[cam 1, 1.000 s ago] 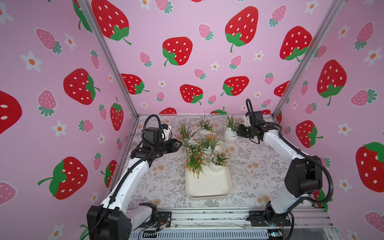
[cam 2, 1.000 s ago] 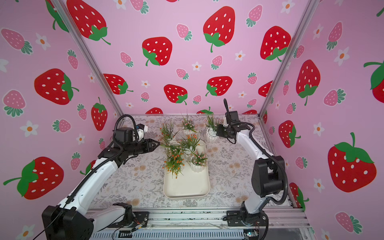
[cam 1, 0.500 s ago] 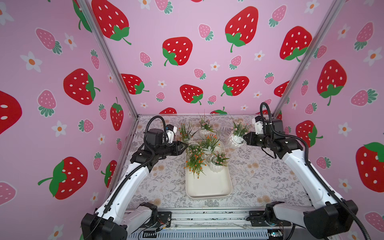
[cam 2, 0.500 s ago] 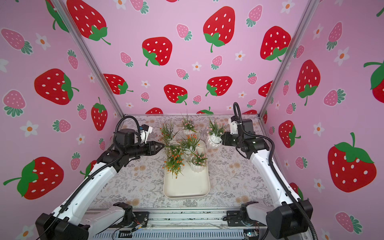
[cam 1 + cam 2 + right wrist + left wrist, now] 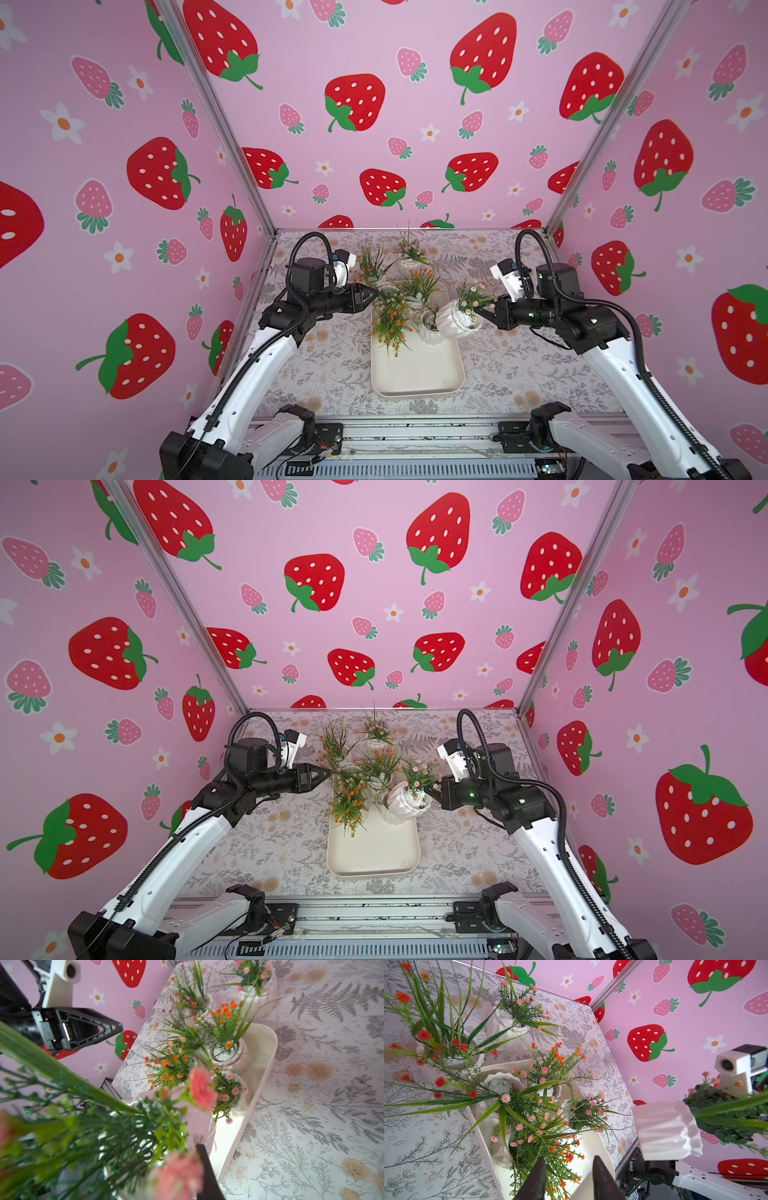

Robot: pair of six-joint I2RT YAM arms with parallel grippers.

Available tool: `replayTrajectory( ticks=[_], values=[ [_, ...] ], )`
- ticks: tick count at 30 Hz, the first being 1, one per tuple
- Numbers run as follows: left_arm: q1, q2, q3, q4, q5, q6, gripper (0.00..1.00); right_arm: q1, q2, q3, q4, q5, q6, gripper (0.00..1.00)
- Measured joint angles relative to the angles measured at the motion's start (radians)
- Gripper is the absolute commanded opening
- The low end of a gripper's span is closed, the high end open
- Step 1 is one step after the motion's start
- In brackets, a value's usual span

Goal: Put the potted gypsophila into the storage box
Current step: Place the baby's breath potted plant at the storage box.

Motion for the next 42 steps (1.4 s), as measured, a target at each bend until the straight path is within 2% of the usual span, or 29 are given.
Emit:
replayTrajectory(
  ticks=[4, 8, 13, 17, 25, 42],
  values=[
    [0.000, 0.000, 0.001, -0.008, -0.007, 0.000, 0.40, 0.085, -0.006, -0.002, -0.039, -0.006, -0.035, 0.00],
    [0.000, -0.002, 0.004, -0.026, -0.031, 0.001, 0.40, 0.204, 0.008, -0.003, -0.064, 0.047, -0.051, 0.00],
    [-0.003, -0.005, 0.004, -0.032, -0.047, 0.001, 0.39, 0.411, 0.135, 0.024, -0.096, 0.228, -0.054, 0.00],
    [-0.008, -0.008, 0.005, -0.045, -0.049, 0.001, 0.39, 0.520, 0.273, 0.062, -0.091, 0.337, -0.053, 0.00],
    [-0.013, -0.035, 0.008, -0.058, -0.073, 0.004, 0.40, 0.607, 0.354, 0.062, 0.021, 0.433, -0.008, 0.00],
    [-0.013, -0.047, 0.010, -0.064, -0.082, 0.005, 0.40, 0.700, 0.508, 0.042, 0.198, 0.487, 0.102, 0.00]
  ],
)
